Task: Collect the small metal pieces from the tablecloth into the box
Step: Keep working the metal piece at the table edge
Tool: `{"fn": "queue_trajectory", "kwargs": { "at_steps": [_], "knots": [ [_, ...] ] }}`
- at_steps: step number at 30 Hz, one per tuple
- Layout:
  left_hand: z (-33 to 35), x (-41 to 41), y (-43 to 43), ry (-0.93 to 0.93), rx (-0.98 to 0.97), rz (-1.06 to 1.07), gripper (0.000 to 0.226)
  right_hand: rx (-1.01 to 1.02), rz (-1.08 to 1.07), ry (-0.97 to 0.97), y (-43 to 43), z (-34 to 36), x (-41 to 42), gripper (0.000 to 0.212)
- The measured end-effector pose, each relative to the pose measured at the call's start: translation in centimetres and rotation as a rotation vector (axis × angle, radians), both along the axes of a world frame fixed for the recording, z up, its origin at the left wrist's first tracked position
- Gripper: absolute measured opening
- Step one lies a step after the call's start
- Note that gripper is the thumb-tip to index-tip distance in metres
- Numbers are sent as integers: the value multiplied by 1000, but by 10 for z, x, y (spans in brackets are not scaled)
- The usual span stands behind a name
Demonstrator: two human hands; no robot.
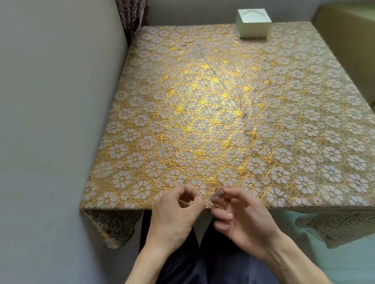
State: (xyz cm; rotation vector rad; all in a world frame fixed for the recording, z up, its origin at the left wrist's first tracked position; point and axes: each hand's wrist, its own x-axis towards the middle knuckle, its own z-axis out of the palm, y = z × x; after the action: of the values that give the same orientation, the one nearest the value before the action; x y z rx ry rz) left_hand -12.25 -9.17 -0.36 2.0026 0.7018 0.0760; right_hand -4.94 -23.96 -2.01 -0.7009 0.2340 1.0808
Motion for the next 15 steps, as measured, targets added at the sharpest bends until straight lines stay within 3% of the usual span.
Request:
{"fn": "queue_trajectory", "kwargs": {
  "at_steps": [3,10,15],
  "knots": [
    [1,1,0,3,2,0,12,28,44,32,-1,0,1,29],
    [4,0,1,-27,-34,-5,12,-74,48,-19,0,-1,3,20],
    [3,-2,0,-33,-63,-21,11,-189,-58,-178,2,2,-3,8]
  ]
}}
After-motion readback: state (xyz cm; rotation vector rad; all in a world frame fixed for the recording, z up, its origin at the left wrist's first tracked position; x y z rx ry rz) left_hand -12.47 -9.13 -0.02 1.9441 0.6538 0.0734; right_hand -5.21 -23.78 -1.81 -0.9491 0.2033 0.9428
